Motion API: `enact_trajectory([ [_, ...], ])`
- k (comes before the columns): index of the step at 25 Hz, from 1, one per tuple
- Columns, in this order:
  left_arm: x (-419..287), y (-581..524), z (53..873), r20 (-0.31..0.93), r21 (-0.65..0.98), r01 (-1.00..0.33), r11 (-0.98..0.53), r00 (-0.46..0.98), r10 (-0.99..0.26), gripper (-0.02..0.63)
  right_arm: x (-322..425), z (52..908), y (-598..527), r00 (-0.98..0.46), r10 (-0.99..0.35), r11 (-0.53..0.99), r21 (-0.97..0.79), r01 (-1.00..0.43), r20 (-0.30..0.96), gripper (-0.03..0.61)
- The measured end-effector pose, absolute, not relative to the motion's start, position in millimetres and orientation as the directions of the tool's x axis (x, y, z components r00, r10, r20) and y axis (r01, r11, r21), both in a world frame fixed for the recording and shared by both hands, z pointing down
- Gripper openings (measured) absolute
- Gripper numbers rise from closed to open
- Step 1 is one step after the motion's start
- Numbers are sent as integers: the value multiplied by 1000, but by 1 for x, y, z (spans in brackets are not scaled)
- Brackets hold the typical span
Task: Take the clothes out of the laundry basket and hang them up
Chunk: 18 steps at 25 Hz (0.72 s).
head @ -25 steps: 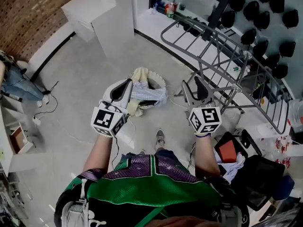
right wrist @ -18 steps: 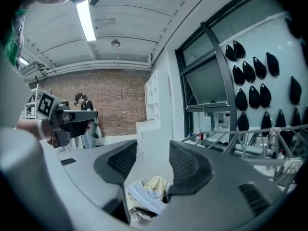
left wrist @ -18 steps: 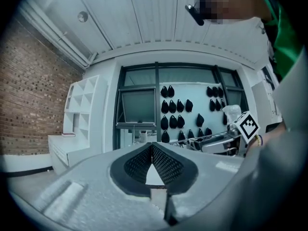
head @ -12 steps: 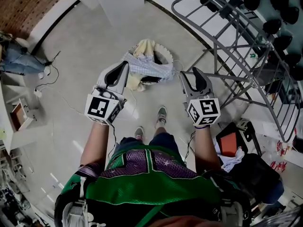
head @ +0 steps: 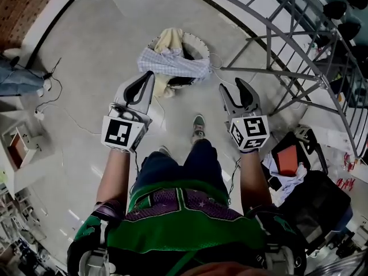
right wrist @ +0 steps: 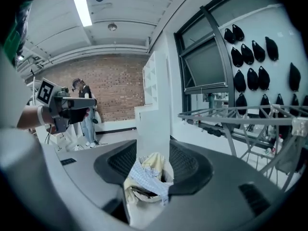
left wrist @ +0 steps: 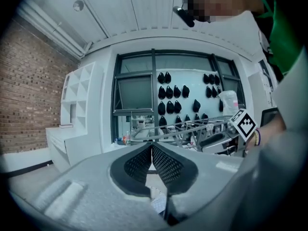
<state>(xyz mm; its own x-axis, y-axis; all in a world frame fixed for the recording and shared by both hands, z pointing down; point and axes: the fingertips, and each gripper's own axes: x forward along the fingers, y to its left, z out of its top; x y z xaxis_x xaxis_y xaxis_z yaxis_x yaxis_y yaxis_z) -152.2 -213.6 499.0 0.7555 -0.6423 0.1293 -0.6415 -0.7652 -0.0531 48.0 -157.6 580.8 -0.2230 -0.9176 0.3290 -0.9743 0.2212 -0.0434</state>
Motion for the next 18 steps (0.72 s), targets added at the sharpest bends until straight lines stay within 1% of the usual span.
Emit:
enact_trajectory([
  [8,-161,-215,614,133,-27,-606,-795,786,-604,18,43,691,-144,-173,-920,182,-8,-983,351,201],
  [18,-144,-231,755,97,-6,-583,-812,808,-581,18,60,818,-152,-152,-923,171,25,-985,352,201],
])
